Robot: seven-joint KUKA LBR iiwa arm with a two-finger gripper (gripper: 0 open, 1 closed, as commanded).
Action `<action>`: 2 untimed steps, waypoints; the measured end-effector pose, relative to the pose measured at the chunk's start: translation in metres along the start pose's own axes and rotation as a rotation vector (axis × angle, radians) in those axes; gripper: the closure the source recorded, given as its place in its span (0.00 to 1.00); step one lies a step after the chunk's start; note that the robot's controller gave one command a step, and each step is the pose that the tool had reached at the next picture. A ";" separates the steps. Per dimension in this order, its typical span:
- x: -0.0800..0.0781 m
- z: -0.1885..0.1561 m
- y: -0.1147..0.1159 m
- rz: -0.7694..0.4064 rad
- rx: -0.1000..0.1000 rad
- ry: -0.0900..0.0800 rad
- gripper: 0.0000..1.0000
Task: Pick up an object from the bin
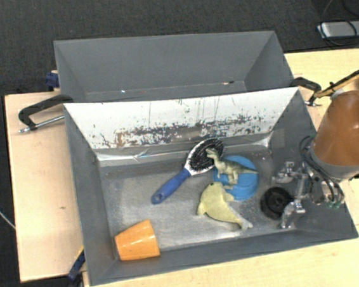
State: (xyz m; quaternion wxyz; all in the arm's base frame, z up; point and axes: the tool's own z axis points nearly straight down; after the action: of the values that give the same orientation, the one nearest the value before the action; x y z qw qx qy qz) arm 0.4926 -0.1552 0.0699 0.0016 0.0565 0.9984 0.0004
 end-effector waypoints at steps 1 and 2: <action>-0.003 -0.032 0.007 0.124 0.001 -0.005 0.00; -0.006 -0.032 0.003 0.145 0.001 -0.002 0.00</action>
Offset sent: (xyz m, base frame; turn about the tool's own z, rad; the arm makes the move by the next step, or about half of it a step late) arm 0.0017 0.0065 0.0301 0.1239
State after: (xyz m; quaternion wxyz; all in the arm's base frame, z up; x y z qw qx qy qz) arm 0.4992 -0.1528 0.1022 0.0027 0.1289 0.9916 0.0001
